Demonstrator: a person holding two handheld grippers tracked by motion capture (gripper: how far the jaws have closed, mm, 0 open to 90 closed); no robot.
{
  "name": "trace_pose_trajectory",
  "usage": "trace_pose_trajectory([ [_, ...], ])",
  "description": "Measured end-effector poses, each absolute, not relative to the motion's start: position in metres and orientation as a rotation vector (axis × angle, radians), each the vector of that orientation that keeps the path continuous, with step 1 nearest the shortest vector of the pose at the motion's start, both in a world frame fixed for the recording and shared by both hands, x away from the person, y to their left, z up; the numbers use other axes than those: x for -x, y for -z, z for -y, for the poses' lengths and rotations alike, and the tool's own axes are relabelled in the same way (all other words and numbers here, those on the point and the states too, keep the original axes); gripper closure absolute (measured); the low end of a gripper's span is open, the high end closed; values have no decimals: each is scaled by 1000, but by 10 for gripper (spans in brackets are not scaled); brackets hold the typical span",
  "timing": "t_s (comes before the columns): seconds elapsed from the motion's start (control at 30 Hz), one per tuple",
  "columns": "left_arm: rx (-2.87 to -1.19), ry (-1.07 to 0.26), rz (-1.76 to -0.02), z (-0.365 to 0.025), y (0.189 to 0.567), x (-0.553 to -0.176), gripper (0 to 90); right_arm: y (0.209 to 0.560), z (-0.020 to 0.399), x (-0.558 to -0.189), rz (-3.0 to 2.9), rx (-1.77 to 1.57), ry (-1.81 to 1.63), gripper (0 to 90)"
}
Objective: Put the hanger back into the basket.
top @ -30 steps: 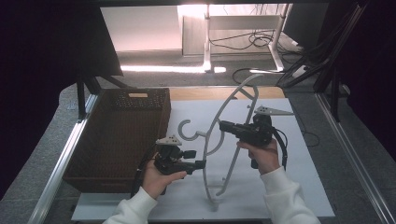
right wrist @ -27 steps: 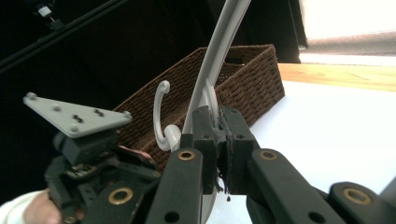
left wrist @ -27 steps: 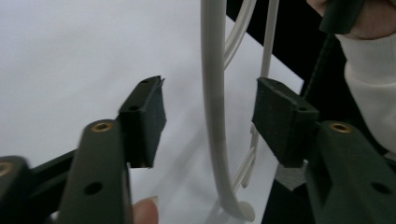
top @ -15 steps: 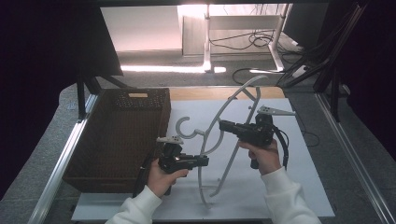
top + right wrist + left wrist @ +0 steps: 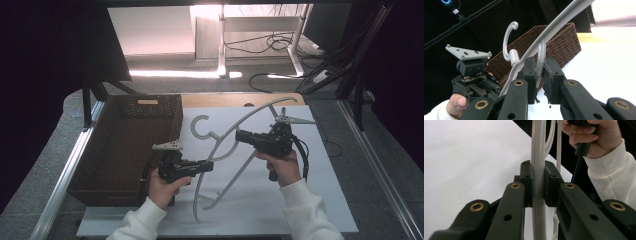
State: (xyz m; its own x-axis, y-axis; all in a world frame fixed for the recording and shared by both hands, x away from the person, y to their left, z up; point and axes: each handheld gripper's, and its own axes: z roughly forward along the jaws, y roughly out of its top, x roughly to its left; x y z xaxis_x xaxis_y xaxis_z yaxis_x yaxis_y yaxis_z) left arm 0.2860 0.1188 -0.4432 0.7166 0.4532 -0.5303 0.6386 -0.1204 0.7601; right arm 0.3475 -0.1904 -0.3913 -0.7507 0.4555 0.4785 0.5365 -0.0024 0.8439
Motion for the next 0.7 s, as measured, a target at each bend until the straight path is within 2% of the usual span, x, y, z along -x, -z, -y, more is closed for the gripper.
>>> trace_pose_trajectory([
  [0.17,-1758,177,-881,-119,440,-283,804,392,190,-347,2197,1081,1880,783],
  [0.3,-1767,145,-887,-118,436,-279,804,391,191,-348,2187,1080,1885,727],
  [0.33,-1769,133,-890,-117,435,-278,804,390,192,-347,2178,1074,1894,678],
  [0.4,-1769,115,-896,-117,434,-277,804,389,192,-346,2179,1073,1898,644],
  [0.43,-1767,111,-899,-118,433,-277,804,386,193,-344,2197,1075,1907,572],
  [0.47,-1754,117,-902,-120,430,-276,804,383,193,-342,2211,1075,1909,544],
  [0.7,-1727,96,-892,-127,415,-271,804,363,202,-324,2295,1022,1944,435],
])
